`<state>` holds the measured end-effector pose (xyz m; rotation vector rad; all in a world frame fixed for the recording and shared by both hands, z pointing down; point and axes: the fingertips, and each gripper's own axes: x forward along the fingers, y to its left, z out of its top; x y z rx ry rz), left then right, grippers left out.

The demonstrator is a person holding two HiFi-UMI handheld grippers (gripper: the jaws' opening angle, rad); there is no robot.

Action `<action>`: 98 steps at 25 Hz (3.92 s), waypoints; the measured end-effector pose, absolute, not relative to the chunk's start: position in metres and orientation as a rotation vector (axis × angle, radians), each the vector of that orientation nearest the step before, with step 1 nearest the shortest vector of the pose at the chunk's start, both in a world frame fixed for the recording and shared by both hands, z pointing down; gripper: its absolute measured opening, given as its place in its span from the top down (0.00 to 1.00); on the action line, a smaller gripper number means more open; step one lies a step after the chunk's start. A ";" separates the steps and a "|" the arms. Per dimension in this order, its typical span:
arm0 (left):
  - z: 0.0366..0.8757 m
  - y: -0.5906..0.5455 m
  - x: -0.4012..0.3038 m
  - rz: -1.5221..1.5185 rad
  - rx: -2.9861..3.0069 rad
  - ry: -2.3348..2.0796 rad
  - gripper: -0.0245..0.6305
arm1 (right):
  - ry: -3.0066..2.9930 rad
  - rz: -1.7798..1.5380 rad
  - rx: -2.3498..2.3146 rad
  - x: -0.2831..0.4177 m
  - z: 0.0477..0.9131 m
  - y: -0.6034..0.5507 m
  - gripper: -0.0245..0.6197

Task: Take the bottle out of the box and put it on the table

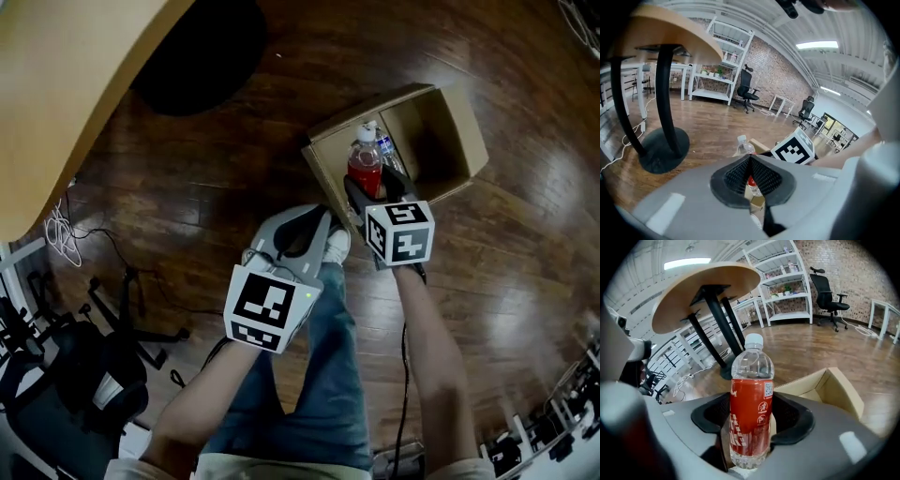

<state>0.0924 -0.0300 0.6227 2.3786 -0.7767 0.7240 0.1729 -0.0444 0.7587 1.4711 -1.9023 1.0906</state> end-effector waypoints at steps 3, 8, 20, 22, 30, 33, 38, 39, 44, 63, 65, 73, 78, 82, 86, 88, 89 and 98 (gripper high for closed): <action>0.586 -0.033 0.090 0.708 2.403 -0.800 0.97 | -1.941 1.058 1.501 0.165 0.706 -0.045 0.53; 0.536 -0.033 0.090 0.660 2.425 -0.833 0.97 | -2.006 0.989 1.591 0.158 0.616 -0.047 0.53; 0.417 -0.044 0.079 0.521 2.458 -0.940 0.97 | -2.165 0.793 1.675 0.142 0.442 -0.051 0.53; 0.396 -0.045 0.076 0.486 2.465 -0.960 0.97 | -2.189 0.734 1.660 0.139 0.419 -0.049 0.53; 0.312 -0.059 0.063 0.328 2.526 -1.072 0.97 | -2.309 0.504 1.696 0.125 0.308 -0.048 0.53; 0.287 -0.058 0.055 0.280 2.525 -1.112 0.97 | -2.356 0.427 1.685 0.115 0.275 -0.046 0.53; 0.249 -0.052 0.038 0.218 2.494 -1.223 0.97 | -2.442 0.375 1.618 0.101 0.241 -0.046 0.53; 0.245 -0.053 0.035 0.214 2.494 -1.250 0.97 | -2.466 0.361 1.598 0.097 0.236 -0.047 0.53; 0.236 -0.060 0.004 0.183 2.461 -1.366 0.97 | -2.558 0.274 1.509 0.064 0.218 -0.063 0.53; 0.232 -0.171 -0.133 0.088 2.407 -1.475 0.97 | -2.572 0.177 1.527 -0.073 0.215 -0.181 0.52; 0.234 -0.189 -0.150 0.084 2.404 -1.479 0.97 | -2.573 0.181 1.525 -0.091 0.219 -0.199 0.52; 0.245 -0.256 -0.224 0.103 2.374 -1.502 0.97 | -2.586 0.203 1.496 -0.166 0.239 -0.277 0.52; 0.254 -0.288 -0.260 0.132 2.371 -1.490 0.97 | -2.566 0.206 1.520 -0.205 0.256 -0.320 0.52; 0.263 -0.310 -0.281 0.155 2.373 -1.470 0.97 | -2.524 0.219 1.559 -0.221 0.271 -0.350 0.52; 0.272 -0.322 -0.295 0.173 2.372 -1.440 0.97 | -2.499 0.236 1.613 -0.230 0.280 -0.367 0.52; 0.275 -0.327 -0.299 0.179 2.371 -1.423 0.97 | -2.488 0.217 1.629 -0.233 0.282 -0.373 0.52; 0.276 -0.330 -0.300 0.179 2.371 -1.414 0.97 | -2.484 0.210 1.636 -0.234 0.283 -0.375 0.52; 0.286 -0.332 -0.292 0.160 2.380 -1.330 0.97 | -2.462 0.159 1.658 -0.234 0.285 -0.353 0.51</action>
